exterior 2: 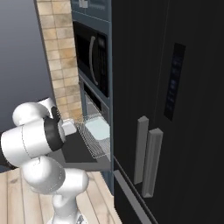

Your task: Take the baked cake out of the oven and place it on the plate for cooling. Then close the oven door.

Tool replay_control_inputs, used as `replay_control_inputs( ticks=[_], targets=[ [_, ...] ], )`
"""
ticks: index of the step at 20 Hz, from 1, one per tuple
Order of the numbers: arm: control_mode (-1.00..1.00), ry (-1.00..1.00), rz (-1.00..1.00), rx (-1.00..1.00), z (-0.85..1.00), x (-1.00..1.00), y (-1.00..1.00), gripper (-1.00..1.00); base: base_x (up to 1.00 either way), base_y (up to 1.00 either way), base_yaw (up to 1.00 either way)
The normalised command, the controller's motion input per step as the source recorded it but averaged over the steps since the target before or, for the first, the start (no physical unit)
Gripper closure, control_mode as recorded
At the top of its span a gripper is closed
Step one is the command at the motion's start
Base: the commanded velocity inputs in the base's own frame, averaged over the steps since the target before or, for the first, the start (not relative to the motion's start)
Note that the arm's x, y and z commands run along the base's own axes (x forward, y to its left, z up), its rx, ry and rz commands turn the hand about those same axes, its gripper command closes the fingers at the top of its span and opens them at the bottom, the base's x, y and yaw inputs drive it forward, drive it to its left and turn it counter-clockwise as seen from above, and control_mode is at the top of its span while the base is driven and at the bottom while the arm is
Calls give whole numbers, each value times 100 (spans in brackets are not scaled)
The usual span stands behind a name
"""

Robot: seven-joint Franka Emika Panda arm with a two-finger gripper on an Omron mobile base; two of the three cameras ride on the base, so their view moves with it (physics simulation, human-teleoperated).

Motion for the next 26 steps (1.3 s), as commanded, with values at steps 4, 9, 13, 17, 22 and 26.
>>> replay_control_inputs(
  ticks=[4, 9, 13, 17, 22, 26],
  targets=[
    [-100, 0, 0, 0, -14, 28, 18, 100, 0, 0, 0],
    [-100, 8, 0, -1, -19, 23, 56, 100, 0, 0, 0],
    [-100, 4, 0, 0, -21, 38, 19, 100, 0, 0, 0],
    [-100, 2, 1, 0, -34, 50, 0, 100, 0, 0, 0],
    [-100, 0, 3, 0, -52, 40, 0, 100, 0, 0, 0],
    [-100, 0, 0, 0, -50, 34, 0, 100, 0, 0, 0]
  ],
)
